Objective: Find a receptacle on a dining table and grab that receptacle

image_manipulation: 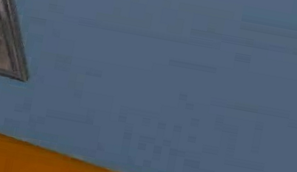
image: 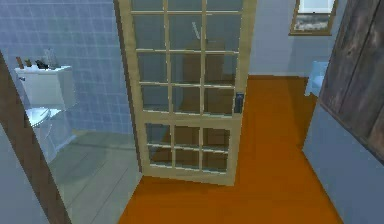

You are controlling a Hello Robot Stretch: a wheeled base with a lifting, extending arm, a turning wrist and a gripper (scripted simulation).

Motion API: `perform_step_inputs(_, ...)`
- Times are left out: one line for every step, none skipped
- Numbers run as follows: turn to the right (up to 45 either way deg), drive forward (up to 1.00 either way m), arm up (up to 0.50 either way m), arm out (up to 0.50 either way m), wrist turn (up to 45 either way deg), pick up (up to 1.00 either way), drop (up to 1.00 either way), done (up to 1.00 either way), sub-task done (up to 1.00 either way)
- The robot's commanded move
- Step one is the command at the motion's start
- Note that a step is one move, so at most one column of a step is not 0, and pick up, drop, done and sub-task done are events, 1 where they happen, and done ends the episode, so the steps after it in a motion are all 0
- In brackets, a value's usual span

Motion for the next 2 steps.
perform_step_inputs(-21.0, 0.0, 0.0, 0.0, 0.0, 0.0, 0.0, 0.0, 0.0)
perform_step_inputs(0.0, 0.8, 0.0, 0.0, 0.0, 0.0, 0.0, 0.0, 0.0)
